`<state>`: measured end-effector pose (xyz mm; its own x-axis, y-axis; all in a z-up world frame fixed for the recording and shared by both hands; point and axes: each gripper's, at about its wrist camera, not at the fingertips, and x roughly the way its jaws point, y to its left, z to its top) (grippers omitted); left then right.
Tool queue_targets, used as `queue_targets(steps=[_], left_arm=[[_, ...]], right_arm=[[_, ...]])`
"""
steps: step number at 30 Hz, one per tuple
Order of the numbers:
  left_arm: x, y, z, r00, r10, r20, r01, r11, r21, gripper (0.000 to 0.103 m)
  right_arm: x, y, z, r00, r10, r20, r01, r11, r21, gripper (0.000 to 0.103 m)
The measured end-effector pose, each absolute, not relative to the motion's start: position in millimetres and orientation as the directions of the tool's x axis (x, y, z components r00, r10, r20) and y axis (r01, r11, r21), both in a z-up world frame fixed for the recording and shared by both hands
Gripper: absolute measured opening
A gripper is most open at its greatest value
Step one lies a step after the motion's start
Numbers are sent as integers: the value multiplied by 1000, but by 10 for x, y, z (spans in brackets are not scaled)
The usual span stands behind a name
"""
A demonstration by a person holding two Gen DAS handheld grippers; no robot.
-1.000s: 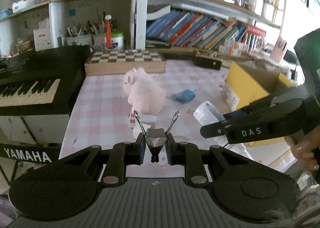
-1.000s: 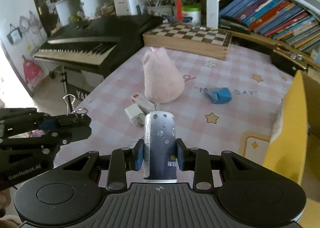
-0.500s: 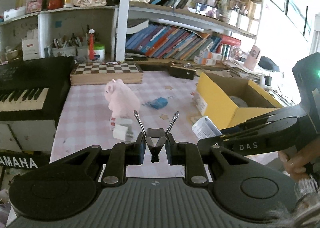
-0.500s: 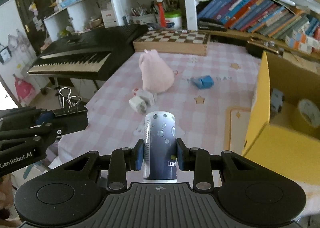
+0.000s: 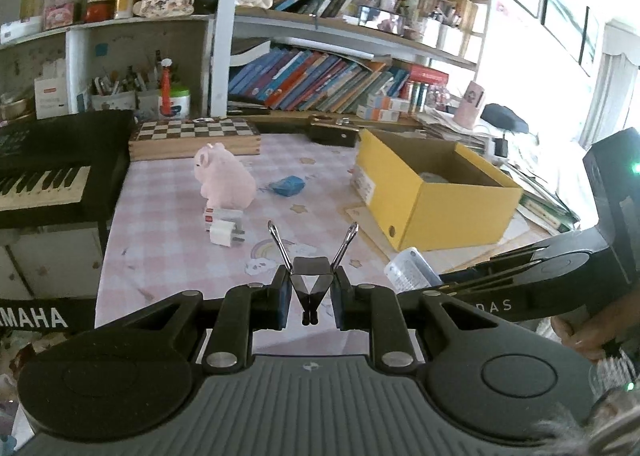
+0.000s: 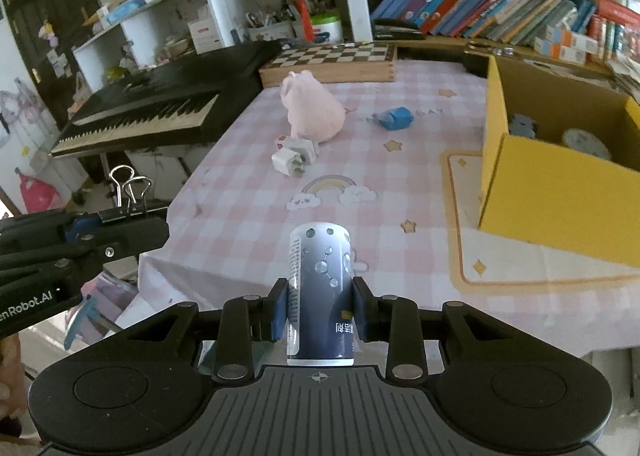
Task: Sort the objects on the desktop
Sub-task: 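Lift the clip and spray bottle and turn both tools toward the yellow box, then carry the clip and bottle over the yellow box and lower them inside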
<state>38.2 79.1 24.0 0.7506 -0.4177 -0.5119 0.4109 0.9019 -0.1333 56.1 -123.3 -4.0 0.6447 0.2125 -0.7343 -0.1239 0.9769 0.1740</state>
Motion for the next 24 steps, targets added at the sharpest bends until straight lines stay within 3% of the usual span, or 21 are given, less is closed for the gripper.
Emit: queue_targets(steps=[24], left_arm=[[124,232,180,581,-627,-520,666,733,-140,19]], right_arm=[[-212,-1644,-98,666,27,-746,165,969,183,32]])
